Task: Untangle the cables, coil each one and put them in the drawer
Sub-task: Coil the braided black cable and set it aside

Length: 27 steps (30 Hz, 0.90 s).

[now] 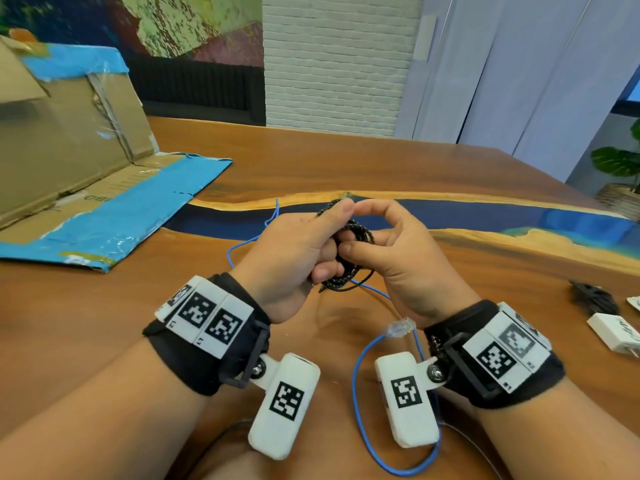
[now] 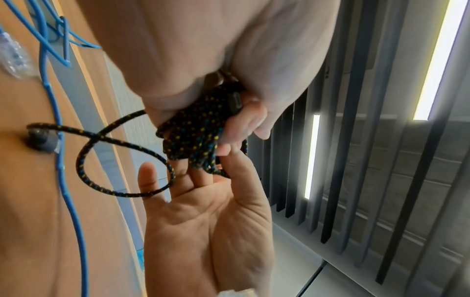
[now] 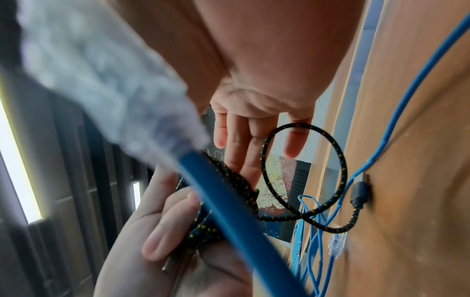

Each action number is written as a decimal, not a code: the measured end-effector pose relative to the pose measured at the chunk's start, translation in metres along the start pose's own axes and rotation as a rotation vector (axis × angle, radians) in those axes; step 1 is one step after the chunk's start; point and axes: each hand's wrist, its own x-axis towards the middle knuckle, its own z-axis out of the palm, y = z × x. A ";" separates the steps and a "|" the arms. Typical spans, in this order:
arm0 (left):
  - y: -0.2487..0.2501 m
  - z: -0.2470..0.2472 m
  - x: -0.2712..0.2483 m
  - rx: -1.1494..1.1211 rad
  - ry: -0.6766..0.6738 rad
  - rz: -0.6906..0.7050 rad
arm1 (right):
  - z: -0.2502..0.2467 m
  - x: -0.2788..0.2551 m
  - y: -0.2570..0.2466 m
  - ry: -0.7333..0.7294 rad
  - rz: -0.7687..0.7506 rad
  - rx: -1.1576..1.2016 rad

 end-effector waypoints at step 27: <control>-0.008 -0.003 0.002 0.140 -0.060 0.132 | -0.003 -0.011 -0.010 -0.235 -0.002 0.083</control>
